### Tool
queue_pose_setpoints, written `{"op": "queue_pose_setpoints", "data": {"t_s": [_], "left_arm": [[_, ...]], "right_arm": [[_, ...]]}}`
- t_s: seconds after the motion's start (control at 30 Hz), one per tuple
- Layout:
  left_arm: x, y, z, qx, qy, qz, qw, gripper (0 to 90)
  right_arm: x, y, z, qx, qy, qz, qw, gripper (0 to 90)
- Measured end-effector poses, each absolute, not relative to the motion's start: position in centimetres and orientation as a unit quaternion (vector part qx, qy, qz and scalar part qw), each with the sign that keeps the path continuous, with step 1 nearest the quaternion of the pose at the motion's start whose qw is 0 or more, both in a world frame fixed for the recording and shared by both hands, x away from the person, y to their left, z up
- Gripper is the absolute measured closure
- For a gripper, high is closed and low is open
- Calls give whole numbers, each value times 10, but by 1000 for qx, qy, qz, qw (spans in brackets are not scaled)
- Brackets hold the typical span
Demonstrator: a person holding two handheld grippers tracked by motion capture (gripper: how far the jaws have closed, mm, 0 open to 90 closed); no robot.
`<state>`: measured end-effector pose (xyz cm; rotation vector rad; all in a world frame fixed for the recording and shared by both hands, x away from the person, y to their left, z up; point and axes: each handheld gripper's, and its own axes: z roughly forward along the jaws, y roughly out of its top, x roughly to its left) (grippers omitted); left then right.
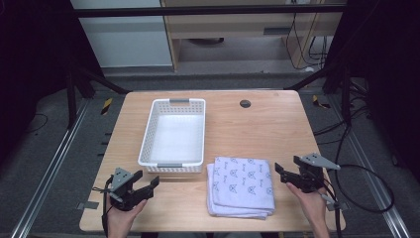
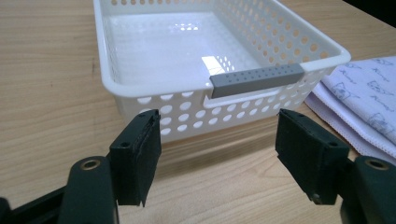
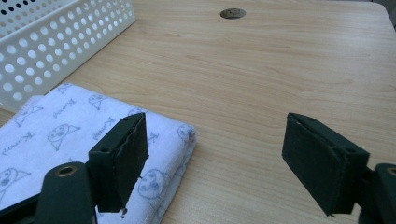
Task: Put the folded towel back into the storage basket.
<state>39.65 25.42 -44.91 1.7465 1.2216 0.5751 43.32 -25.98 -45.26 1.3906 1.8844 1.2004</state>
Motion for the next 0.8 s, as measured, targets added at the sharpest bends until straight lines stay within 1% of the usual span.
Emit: {"op": "queue_pose_setpoints", "data": {"t_s": [0.33,0.8], "left_arm": [[397,249,-432,706,483,240,460,309],[402,234,-414,705,469,248,470,315]], "right_arm": [[438,-256,-428,501,686,463,254,269],[449,-245,-404,495,680,482,248,289]]}}
